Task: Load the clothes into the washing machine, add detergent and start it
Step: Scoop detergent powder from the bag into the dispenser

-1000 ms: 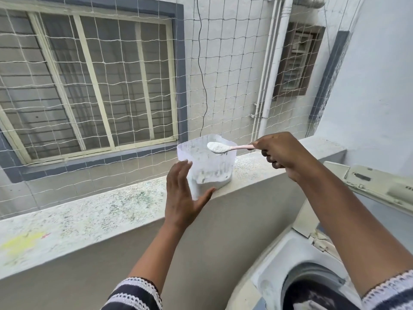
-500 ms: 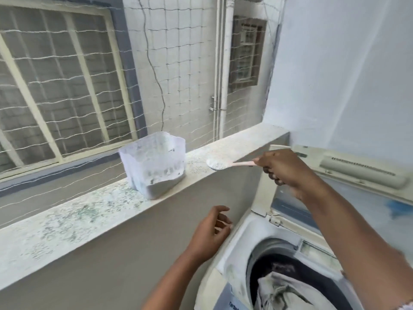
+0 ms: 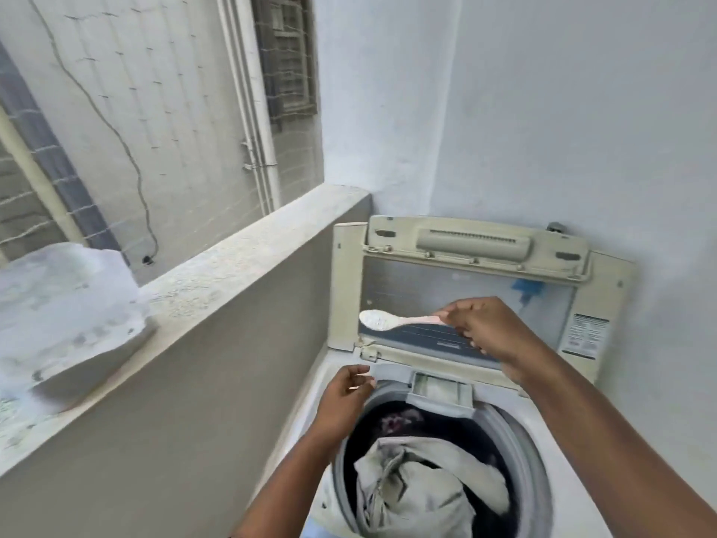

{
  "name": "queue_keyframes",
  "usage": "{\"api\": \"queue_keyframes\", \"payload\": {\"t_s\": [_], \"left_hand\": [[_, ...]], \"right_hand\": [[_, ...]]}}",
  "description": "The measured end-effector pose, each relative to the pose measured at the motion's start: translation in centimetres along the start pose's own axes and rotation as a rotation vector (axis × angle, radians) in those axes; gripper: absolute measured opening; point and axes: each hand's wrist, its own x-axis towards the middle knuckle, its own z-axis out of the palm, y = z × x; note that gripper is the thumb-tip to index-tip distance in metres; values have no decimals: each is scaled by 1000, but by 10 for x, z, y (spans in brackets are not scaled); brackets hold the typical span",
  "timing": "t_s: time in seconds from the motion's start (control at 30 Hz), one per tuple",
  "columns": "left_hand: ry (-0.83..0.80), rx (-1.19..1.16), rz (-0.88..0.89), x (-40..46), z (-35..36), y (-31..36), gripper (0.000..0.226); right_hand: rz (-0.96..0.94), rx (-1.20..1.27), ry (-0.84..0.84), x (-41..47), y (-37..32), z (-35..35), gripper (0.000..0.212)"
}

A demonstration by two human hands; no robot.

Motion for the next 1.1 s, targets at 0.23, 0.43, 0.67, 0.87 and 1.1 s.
{"api": "queue_keyframes", "payload": {"t_s": [0.23,0.43,0.67,0.87,1.1], "left_hand": [[-90,108,-117,28,49,-20,23],[-145,93,-215,47,70,-34,27],[-253,17,-379,66,86,-57,42],[-257,-86,-492,75,102,-65,98],[-231,-174,-509,78,112,-65,96]], "right_hand": [[106,3,98,13,68,-37,12],[161,-127,134,32,126,-42,12],[181,-490,91,56,197,-31,18],[-238,-921,230,48,234,-16,24],[-670,-1116,386,36,260,-23,40]]}}
